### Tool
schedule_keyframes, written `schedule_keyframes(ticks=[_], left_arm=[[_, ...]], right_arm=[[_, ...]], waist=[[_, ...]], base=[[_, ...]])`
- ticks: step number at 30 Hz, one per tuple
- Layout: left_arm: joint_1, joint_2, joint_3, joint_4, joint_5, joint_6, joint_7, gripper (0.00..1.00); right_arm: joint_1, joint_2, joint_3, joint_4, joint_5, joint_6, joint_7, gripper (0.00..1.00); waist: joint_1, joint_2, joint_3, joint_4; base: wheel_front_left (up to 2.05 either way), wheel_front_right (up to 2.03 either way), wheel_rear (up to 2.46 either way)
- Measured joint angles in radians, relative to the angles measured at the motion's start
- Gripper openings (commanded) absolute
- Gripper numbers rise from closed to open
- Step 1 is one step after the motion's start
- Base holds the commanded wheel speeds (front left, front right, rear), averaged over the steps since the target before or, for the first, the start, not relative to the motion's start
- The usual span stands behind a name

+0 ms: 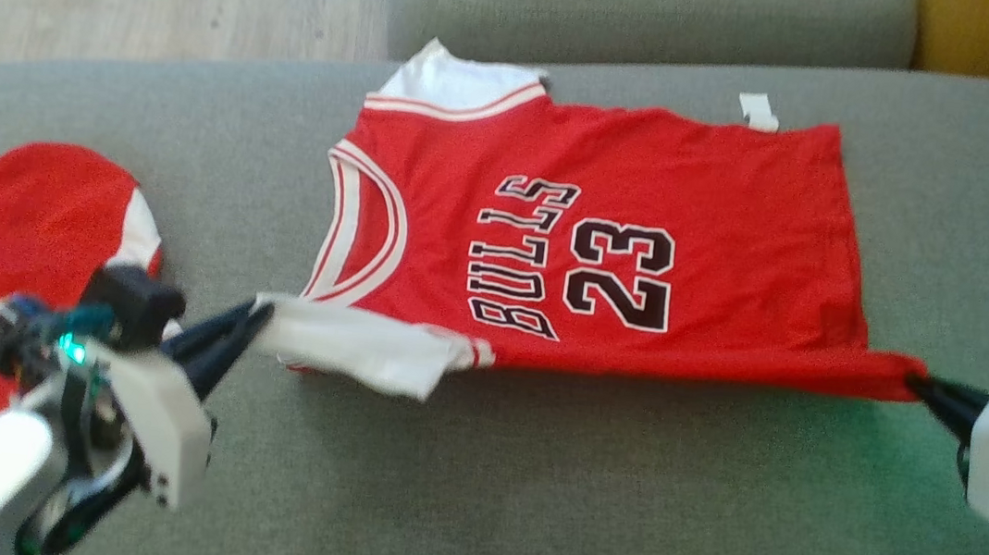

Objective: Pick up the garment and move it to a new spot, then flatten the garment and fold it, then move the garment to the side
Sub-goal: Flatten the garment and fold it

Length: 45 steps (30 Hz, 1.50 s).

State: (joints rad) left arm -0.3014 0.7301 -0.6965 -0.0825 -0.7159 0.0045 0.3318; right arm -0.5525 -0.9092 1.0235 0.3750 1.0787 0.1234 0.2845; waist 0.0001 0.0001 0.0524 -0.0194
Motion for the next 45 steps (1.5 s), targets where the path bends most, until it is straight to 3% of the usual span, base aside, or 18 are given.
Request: schedule_keyframes(ticks=[10, 23, 24, 25, 26, 29, 35, 41, 45], left_arm=[[-0.309, -0.062, -0.067, 0.229, 0.089, -0.108, 0.077, 0.00], [-0.589, -0.116, -0.263, 0.481, 0.155, -0.137, 0.029, 0.00], [-0.605, -0.123, -0.268, 0.502, 0.156, -0.137, 0.003, 0.69], [-0.621, -0.131, -0.268, 0.525, 0.163, -0.137, -0.021, 1.00], [-0.638, -0.140, -0.268, 0.547, 0.171, -0.137, -0.047, 1.00], [-0.677, -0.177, -0.253, 0.613, 0.182, -0.122, -0.124, 1.00], [-0.690, -0.234, -0.181, 0.692, 0.174, -0.035, -0.301, 1.00], [-0.611, -0.267, -0.066, 0.667, 0.087, 0.058, -0.492, 1.00], [-0.487, -0.286, -0.002, 0.593, 0.035, 0.123, -0.562, 1.00]], right_arm=[[-0.130, 0.094, -0.047, 0.109, -0.072, 0.000, 0.039, 0.00], [-0.239, 0.181, -0.039, 0.187, -0.121, 0.000, 0.060, 0.00], [-0.246, 0.188, -0.038, 0.192, -0.121, 0.000, 0.059, 0.00], [-0.253, 0.194, -0.037, 0.198, -0.124, 0.000, 0.050, 0.80], [-0.260, 0.200, -0.040, 0.207, -0.130, 0.000, 0.035, 1.00], [-0.275, 0.220, -0.062, 0.239, -0.128, 0.000, -0.013, 1.00], [-0.300, 0.246, -0.176, 0.305, -0.130, 0.000, -0.225, 1.00], [-0.294, 0.286, -0.319, 0.318, -0.154, 0.000, -0.477, 1.00], [-0.250, 0.313, -0.430, 0.298, -0.220, 0.000, -0.528, 1.00]], waist=[[0.0002, 0.0000, 0.125, -0.017], [0.0000, 0.0000, 0.227, -0.066], [0.0001, 0.0000, 0.232, -0.069], [0.0000, 0.0000, 0.237, -0.072], [0.0000, 0.0000, 0.242, -0.073], [0.0001, -0.0001, 0.250, -0.076], [-0.0001, 0.0000, 0.228, -0.072], [-0.0002, 0.0000, 0.176, -0.064], [-0.0003, 0.0000, 0.135, -0.057]], base=[[0.00, 0.00, 0.00], [0.00, 0.00, 0.00], [0.00, 0.00, 0.00], [0.00, 0.00, 0.00], [0.00, 0.00, 0.00], [0.00, 0.00, 0.00], [0.00, 0.00, 0.00], [0.00, 0.00, 0.00], [0.00, 0.00, 0.00]])
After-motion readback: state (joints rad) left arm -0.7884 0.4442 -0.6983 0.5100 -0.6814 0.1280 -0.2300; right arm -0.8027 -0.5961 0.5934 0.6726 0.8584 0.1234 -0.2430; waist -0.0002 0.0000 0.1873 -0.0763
